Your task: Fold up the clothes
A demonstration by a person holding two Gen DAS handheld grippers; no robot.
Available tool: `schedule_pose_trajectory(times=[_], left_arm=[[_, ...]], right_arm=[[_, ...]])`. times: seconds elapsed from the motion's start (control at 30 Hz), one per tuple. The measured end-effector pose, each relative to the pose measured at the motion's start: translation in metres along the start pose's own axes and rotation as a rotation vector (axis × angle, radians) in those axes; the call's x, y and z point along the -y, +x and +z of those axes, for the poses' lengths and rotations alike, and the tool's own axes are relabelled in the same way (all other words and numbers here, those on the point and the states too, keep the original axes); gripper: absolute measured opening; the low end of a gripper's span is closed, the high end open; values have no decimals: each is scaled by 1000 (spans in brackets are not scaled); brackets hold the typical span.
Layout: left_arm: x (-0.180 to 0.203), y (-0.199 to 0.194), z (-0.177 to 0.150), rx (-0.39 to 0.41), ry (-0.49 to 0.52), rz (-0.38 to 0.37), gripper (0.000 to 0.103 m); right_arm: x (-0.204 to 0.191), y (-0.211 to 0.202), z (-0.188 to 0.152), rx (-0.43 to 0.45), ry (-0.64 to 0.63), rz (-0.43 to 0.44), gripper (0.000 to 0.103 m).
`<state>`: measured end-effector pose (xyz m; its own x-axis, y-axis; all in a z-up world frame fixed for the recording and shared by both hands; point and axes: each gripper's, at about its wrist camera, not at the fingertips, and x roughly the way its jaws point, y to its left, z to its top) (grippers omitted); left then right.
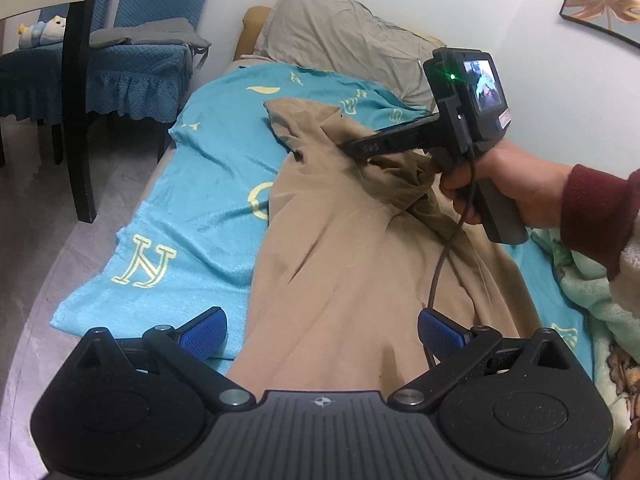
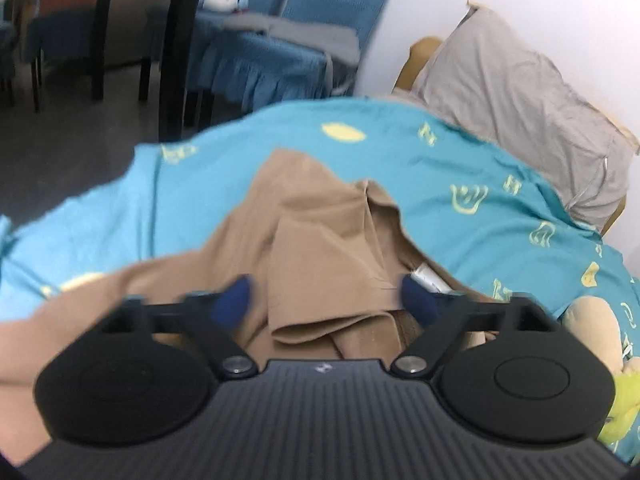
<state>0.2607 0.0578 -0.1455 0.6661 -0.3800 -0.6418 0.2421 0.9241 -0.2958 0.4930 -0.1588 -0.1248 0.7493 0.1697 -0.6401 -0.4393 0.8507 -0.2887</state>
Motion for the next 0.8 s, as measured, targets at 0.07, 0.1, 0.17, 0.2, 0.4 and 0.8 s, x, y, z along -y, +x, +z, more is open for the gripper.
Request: schedule_pose_trajectory(times=[0.07,0.1,0.17,0.2,0.4,0.8], left_arm=[[1,0,-1,2,5,-1,103],[2,-1,-1,4,8,-2,103],[4,-3,-2,13,12,-5,103],[5,-4,-3,17,13,-10,103],[8,-8,-5,58,22,-15,103],[18,4,-5,58,67,18,102]], right_arm=[[12,-1,0,16,106,-27,11],[21,-5,0,49,181,-44,11],[45,-16,-2,135,369,-58,9],[56,-19,-4,166,445,-76,9],[107,-1,-29,169,770,-190,6],[108,13,-63,12,789,-127,28]])
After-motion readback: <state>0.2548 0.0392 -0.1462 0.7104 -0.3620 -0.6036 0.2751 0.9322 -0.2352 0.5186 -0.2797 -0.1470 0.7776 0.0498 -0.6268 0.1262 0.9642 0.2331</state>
